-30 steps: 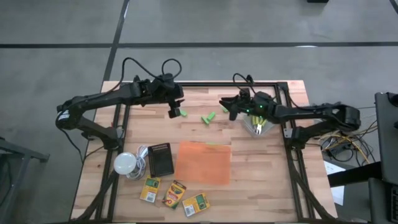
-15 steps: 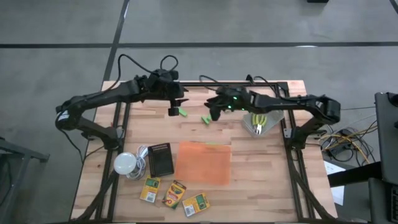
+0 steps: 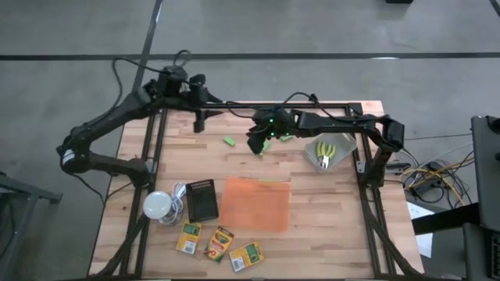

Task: Pick & Place School Supplies
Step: Adjust the black bin on the table

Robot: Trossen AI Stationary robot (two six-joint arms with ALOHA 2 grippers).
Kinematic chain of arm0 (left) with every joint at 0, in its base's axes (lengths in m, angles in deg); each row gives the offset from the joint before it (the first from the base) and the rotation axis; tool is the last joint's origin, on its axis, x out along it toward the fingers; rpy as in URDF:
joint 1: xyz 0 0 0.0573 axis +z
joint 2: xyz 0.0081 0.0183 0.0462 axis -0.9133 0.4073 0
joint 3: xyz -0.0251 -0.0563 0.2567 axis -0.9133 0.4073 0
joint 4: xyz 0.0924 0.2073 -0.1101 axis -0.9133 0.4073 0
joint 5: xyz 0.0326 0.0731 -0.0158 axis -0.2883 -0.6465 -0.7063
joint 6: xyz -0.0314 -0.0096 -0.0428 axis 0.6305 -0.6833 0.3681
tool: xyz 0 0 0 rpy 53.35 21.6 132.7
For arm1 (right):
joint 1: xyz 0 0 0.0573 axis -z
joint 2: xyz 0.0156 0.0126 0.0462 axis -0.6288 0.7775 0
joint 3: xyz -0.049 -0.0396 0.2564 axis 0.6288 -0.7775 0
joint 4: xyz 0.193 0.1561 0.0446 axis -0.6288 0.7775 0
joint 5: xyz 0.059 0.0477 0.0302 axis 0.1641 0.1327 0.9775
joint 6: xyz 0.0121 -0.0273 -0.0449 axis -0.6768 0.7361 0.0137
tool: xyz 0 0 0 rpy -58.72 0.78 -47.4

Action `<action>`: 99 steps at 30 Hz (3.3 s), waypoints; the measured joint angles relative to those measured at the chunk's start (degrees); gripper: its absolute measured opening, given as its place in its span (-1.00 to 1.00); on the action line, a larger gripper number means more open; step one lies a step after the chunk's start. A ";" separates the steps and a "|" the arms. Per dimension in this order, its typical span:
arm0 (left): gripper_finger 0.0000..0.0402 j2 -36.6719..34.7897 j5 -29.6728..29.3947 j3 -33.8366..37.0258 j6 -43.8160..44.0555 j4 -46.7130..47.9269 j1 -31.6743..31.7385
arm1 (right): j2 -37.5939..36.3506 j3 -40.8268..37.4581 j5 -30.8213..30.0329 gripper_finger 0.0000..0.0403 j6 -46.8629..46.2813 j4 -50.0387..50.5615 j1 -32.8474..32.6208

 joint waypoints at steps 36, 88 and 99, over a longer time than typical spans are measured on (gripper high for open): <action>-0.12 -2.28 0.78 5.26 5.58 25.11 2.80 | -1.33 0.15 -0.02 -0.64 1.12 2.55 -4.07; -0.12 -2.50 -23.32 15.34 31.12 28.14 -33.36 | -1.33 -1.44 0.00 -0.64 12.62 2.52 -4.37; -0.12 -2.48 -22.32 27.12 39.90 24.79 -34.16 | -1.33 -2.61 0.00 -0.67 12.47 2.43 -4.37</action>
